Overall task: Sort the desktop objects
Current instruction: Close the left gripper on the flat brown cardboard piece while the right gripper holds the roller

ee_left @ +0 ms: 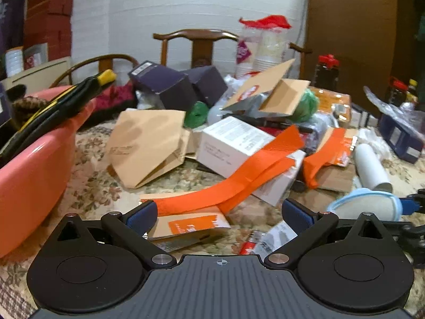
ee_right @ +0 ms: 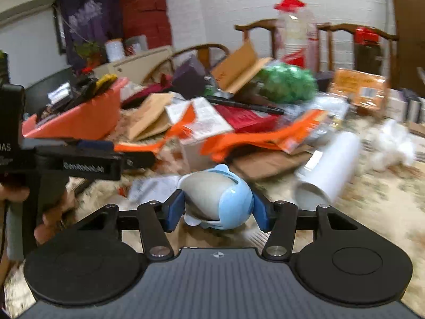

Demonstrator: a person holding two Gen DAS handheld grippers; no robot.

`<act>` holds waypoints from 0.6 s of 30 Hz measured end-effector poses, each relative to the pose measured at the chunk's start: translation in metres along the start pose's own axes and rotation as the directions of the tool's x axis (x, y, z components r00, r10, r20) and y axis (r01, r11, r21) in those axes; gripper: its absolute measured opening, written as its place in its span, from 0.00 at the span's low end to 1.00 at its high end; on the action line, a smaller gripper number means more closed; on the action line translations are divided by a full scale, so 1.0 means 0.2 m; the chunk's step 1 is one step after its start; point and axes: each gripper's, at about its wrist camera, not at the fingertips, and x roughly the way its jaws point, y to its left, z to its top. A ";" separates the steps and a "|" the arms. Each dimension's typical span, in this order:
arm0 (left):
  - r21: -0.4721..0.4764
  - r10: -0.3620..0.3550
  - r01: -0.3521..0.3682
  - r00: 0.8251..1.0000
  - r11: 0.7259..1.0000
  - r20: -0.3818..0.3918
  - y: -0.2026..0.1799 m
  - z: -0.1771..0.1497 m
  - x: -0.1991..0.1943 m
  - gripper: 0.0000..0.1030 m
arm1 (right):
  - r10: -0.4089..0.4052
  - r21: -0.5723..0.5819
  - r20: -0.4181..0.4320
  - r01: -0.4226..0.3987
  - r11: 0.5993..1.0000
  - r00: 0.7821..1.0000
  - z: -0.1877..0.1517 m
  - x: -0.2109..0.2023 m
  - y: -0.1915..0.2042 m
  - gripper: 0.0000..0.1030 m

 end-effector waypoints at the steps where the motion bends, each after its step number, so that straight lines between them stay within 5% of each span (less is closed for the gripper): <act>1: 0.013 -0.005 0.005 1.000 1.000 -0.001 -0.01 0.00 0.00 1.00 | -0.006 0.004 -0.010 0.006 1.000 1.000 -0.02 -0.03 -0.02 0.57; 6: 0.152 -0.071 0.064 0.996 0.986 0.044 -0.14 -0.03 -0.05 1.00 | -0.042 0.060 -0.010 0.043 0.997 0.999 -0.10 -0.16 -0.16 0.57; 9: 0.287 -0.167 0.141 0.984 0.948 0.069 -0.24 -0.08 -0.11 1.00 | -0.075 0.091 -0.005 0.075 0.993 0.997 -0.10 -0.17 -0.21 0.57; 12: 0.370 -0.108 0.066 0.990 0.927 0.094 -0.34 -0.13 -0.11 1.00 | -0.071 0.104 -0.013 0.072 0.992 0.997 -0.10 -0.15 -0.23 0.57; 15: 0.379 -0.080 0.036 0.992 0.925 0.099 -0.35 -0.14 -0.10 1.00 | -0.067 0.098 -0.011 0.068 0.993 0.998 -0.10 -0.15 -0.23 0.57; 18: 0.308 -0.154 0.139 0.988 0.941 0.025 -0.30 -0.10 -0.09 1.00 | -0.063 0.102 -0.012 0.064 0.993 0.998 -0.10 -0.15 -0.23 0.57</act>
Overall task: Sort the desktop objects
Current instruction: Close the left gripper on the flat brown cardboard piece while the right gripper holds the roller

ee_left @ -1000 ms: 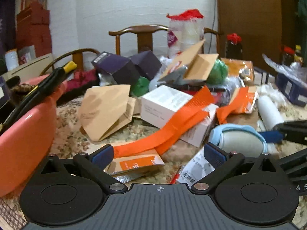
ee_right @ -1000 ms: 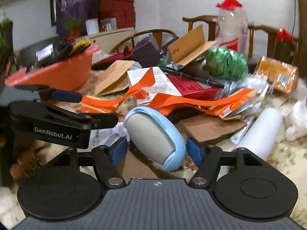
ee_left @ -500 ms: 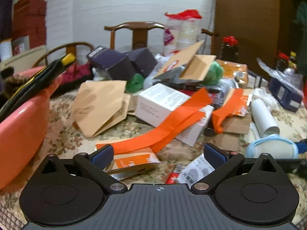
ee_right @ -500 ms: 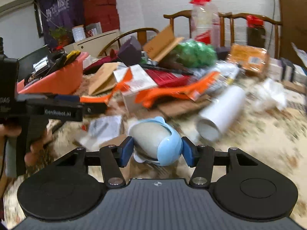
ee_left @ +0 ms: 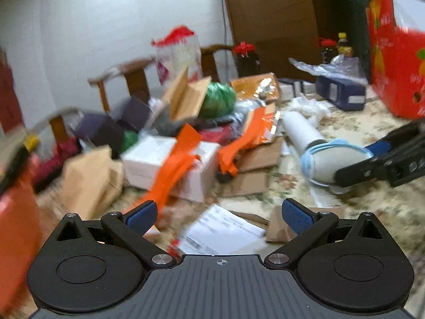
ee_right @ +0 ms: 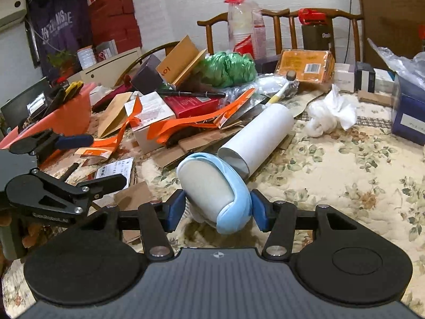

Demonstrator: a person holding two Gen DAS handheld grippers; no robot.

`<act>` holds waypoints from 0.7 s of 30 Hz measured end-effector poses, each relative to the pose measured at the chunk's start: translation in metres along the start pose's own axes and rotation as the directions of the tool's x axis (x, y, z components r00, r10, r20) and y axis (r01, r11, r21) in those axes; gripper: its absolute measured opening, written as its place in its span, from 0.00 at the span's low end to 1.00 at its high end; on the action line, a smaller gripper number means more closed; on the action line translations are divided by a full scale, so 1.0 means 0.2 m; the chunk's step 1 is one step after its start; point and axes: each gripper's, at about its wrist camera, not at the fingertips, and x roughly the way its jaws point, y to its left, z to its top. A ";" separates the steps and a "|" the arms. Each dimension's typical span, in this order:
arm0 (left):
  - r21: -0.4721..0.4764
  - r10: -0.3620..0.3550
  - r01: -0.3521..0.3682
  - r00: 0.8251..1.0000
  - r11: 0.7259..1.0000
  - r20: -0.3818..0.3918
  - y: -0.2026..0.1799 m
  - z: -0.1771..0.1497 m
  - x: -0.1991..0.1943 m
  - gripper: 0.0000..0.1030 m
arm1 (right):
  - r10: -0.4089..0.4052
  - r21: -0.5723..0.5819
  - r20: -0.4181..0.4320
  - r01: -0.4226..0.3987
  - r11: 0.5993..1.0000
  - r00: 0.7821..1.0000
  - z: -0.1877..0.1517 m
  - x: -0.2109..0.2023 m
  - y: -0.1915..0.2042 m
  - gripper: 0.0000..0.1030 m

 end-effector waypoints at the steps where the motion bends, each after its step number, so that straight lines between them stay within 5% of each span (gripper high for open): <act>1: -0.029 -0.073 0.073 0.997 0.997 -0.013 0.02 0.00 -0.01 1.00 | 0.001 0.000 -0.001 -0.001 1.000 1.000 0.00 0.00 0.00 0.57; 3: -0.060 -0.251 0.249 0.968 0.967 -0.023 0.03 0.00 -0.04 1.00 | 0.004 0.011 -0.002 -0.004 1.000 1.000 0.00 0.00 0.00 0.57; 5: -0.012 -0.344 0.344 0.939 0.939 -0.011 -0.03 0.00 -0.07 1.00 | 0.010 0.025 -0.003 -0.010 1.000 1.000 0.00 0.00 -0.01 0.57; 10: 0.079 -0.211 0.210 0.977 0.975 0.010 -0.19 -0.02 -0.06 1.00 | 0.024 0.057 -0.004 -0.024 0.998 1.000 0.00 0.01 -0.03 0.58; 15: 0.031 -0.240 0.243 0.967 0.969 -0.087 -0.20 -0.04 0.03 1.00 | 0.026 0.058 -0.002 -0.026 0.998 1.000 0.00 0.01 -0.03 0.58; 21: 0.048 -0.220 0.225 0.971 0.973 -0.091 -0.22 -0.05 0.05 1.00 | 0.027 0.064 0.000 -0.027 0.998 1.000 0.00 0.01 -0.03 0.59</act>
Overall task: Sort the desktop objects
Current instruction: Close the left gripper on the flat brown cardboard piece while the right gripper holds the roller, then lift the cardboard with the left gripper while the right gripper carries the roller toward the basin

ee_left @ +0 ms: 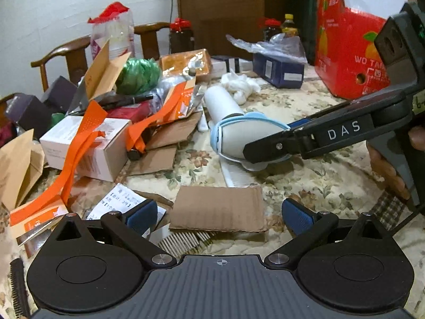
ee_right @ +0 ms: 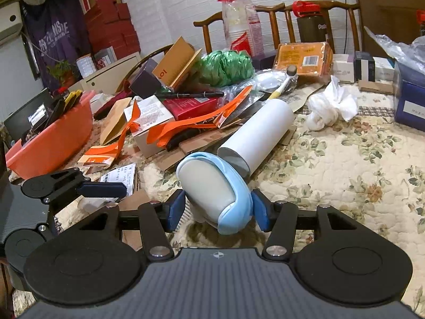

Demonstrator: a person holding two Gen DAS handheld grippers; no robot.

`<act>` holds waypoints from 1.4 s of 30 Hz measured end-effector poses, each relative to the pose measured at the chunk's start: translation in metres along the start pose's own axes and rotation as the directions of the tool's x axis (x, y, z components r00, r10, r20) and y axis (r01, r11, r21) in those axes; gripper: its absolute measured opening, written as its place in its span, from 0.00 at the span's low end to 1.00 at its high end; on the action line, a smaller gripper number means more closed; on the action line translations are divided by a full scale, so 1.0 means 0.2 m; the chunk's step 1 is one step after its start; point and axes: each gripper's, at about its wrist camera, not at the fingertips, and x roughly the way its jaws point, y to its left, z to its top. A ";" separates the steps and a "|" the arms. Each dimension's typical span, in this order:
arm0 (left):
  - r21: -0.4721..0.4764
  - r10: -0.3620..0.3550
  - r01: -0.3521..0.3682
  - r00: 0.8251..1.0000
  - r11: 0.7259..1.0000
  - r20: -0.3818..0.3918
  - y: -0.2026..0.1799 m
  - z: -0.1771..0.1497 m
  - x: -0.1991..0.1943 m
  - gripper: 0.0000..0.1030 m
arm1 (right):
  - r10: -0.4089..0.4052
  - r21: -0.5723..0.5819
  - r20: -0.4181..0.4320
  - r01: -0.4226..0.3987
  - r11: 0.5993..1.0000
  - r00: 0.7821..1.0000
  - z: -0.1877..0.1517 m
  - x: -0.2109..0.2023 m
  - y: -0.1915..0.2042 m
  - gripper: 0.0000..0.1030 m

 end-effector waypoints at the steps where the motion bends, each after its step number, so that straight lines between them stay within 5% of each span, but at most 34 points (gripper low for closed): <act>1: 0.009 0.005 -0.005 1.000 1.000 -0.003 -0.01 0.00 0.00 1.00 | 0.000 -0.001 -0.001 0.000 1.000 1.000 0.00 0.00 0.00 0.59; 8: -0.019 -0.062 0.062 0.998 0.998 -0.014 0.00 0.00 0.01 0.86 | -0.006 0.001 0.000 0.006 1.000 1.000 0.00 0.00 0.01 0.60; 19: -0.039 -0.043 0.044 0.999 0.998 0.003 0.03 0.00 -0.01 0.70 | -0.020 -0.035 -0.006 0.020 0.999 1.000 -0.02 0.02 0.03 0.62; 23: -0.037 -0.045 0.045 0.999 0.998 0.004 0.03 0.00 -0.01 0.70 | -0.003 -0.047 0.004 0.004 0.999 1.000 -0.03 0.06 0.06 0.82; 25: -0.040 -0.045 0.045 0.999 0.998 0.006 0.03 0.00 -0.01 0.69 | -0.031 -0.063 0.022 0.032 0.997 0.999 -0.03 0.06 0.10 0.76; 26: -0.045 -0.043 0.043 0.999 0.998 0.006 0.04 0.00 -0.01 0.69 | -0.071 -0.087 0.034 0.074 0.993 0.997 -0.04 0.06 0.13 0.58; 27: -0.049 -0.042 0.042 0.999 0.998 0.006 0.04 0.00 -0.01 0.69 | -0.097 -0.117 0.037 0.101 0.988 0.995 -0.04 0.05 0.15 0.56; 42: -0.098 0.048 -0.043 0.998 0.994 0.047 0.14 0.01 -0.07 0.69 | -0.040 -0.100 0.059 0.045 0.994 0.997 -0.06 0.00 0.19 0.54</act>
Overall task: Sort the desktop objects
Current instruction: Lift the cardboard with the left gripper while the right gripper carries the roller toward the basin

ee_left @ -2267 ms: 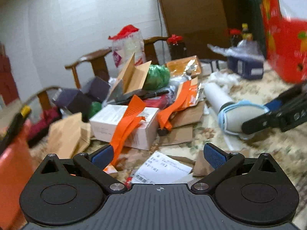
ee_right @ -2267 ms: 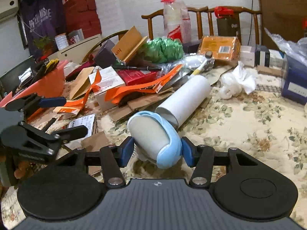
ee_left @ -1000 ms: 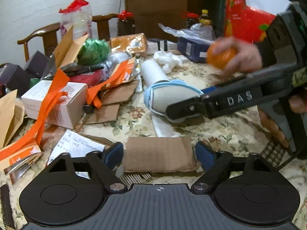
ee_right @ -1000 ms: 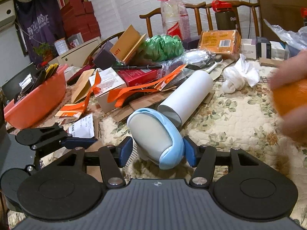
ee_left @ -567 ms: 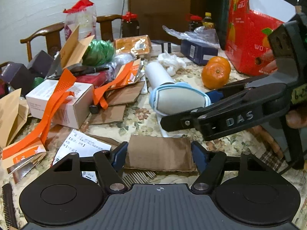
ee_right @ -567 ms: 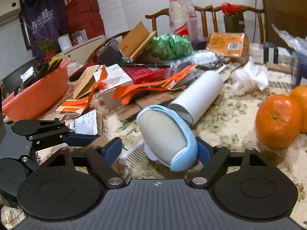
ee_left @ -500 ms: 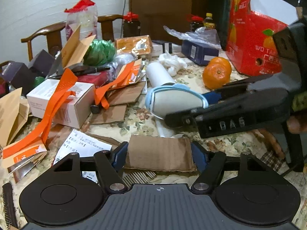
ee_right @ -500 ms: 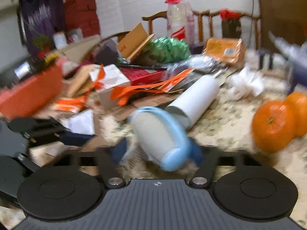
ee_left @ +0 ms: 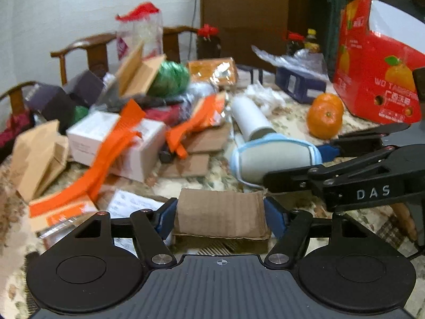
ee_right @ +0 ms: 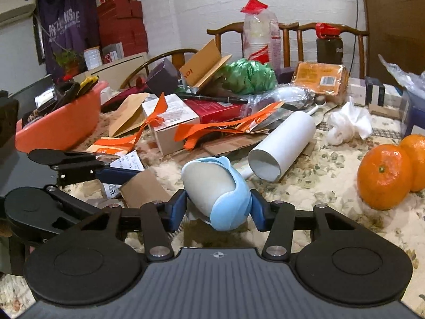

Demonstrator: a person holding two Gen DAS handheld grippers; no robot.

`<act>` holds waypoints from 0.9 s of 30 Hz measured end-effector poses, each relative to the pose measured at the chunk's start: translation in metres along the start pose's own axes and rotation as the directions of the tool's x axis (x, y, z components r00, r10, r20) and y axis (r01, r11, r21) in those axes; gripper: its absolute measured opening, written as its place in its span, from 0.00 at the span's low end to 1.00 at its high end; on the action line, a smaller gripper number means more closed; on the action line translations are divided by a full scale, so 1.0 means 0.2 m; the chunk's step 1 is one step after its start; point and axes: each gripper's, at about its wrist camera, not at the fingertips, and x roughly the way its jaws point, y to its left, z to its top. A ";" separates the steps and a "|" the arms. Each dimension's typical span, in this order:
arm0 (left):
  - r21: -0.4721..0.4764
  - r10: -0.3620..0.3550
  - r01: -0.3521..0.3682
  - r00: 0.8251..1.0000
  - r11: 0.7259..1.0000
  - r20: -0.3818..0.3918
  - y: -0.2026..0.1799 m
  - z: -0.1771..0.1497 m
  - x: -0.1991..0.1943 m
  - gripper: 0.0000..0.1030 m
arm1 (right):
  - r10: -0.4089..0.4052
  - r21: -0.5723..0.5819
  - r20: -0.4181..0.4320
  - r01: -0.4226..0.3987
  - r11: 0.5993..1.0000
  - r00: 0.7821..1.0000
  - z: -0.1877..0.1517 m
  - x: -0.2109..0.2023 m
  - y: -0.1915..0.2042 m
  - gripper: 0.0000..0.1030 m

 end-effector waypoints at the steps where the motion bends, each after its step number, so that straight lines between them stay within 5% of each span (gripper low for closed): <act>1: -0.012 -0.001 0.001 1.000 1.000 0.009 0.01 0.01 -0.01 0.69 | 0.006 0.020 0.001 -0.006 1.000 1.000 0.01 -0.01 -0.02 0.54; 9: -0.073 0.018 -0.014 0.998 0.997 0.054 0.07 0.03 -0.06 0.69 | 0.003 0.170 0.035 -0.008 0.985 0.999 0.05 -0.05 -0.18 0.51; 21: -0.131 0.021 -0.010 0.997 0.991 0.077 0.13 0.04 -0.08 0.69 | 0.051 0.115 -0.035 -0.047 0.992 0.998 0.00 0.01 -0.10 0.50; 27: -0.158 0.018 -0.002 0.995 0.987 0.098 0.15 0.05 -0.11 0.69 | 0.092 0.194 -0.034 -0.084 0.977 0.995 0.01 0.00 -0.14 0.49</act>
